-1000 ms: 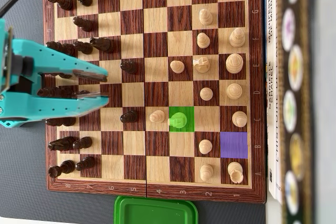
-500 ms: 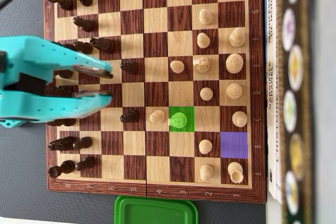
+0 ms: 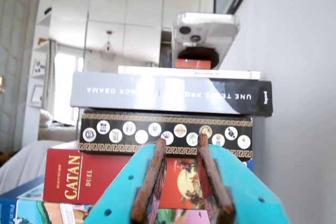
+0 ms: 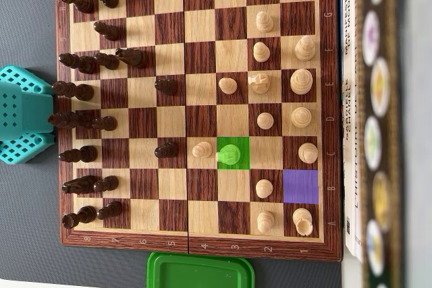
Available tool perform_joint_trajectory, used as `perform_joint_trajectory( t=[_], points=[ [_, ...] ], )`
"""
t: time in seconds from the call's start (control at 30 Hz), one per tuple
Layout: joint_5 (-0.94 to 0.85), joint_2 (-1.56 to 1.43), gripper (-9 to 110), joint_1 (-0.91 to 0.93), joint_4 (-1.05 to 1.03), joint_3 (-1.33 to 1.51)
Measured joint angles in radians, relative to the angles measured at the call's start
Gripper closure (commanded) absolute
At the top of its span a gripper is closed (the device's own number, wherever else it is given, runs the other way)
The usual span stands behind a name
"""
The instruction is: Play chess
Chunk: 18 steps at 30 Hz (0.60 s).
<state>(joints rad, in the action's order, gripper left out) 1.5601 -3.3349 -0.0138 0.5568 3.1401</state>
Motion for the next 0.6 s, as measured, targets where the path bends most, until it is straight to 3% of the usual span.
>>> perform_joint_trajectory(
  t=[0.6],
  points=[
    [0.008,-0.003,91,0.0,0.68,0.0]
  ],
)
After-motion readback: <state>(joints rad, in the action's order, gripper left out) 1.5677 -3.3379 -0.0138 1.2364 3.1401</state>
